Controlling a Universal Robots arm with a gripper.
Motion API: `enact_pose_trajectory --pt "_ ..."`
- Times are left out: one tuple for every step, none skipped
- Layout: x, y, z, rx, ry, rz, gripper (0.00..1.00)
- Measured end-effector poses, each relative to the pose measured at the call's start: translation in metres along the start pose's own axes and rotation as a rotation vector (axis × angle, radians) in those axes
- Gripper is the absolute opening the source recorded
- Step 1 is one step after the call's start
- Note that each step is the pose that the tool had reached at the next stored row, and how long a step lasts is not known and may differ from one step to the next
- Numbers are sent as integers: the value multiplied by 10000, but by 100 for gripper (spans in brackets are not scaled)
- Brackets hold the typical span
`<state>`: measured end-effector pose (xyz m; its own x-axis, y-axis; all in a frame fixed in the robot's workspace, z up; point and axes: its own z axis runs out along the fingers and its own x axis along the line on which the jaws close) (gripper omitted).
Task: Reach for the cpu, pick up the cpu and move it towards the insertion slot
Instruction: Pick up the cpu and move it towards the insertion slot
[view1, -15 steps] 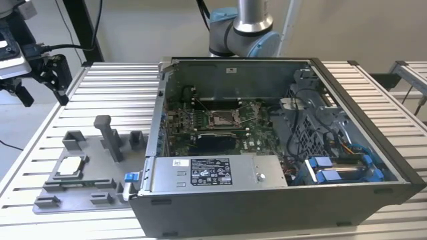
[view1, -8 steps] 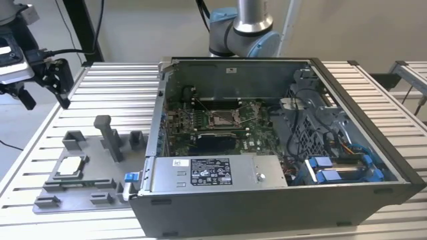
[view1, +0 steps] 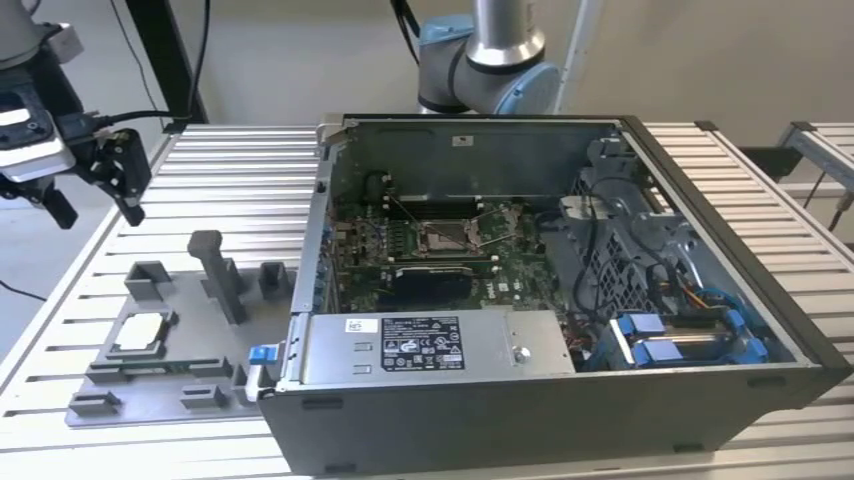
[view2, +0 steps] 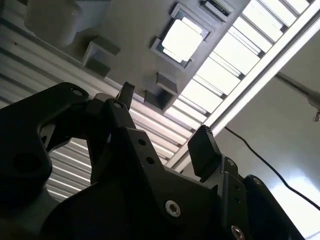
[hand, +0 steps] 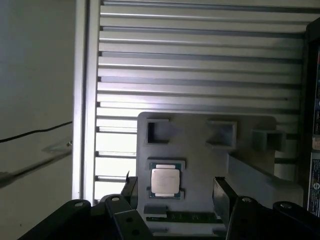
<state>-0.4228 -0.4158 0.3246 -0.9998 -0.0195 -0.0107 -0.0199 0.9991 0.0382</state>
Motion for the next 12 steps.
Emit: enact_pose_trajectory --pt "5 0 17 0 -9 -1 100" --pt "11 -1 33 0 -15 -1 100" --pt "18 -1 49 0 -23 -1 100" --pt "25 -2 62 1 -28 -1 100" --pt "32 -2 73 1 -32 -1 100" --pt "38 -3 86 1 -37 -3 100" --pt "42 -3 99 0 -42 -5 100" --pt "46 -4 113 -1 -44 -8 100" --pt "49 -5 128 0 -43 -11 100" --pt "51 -5 143 0 -43 -11 100" --pt "52 -6 158 1 -42 -12 100" --pt "54 -8 174 1 -42 -12 100"
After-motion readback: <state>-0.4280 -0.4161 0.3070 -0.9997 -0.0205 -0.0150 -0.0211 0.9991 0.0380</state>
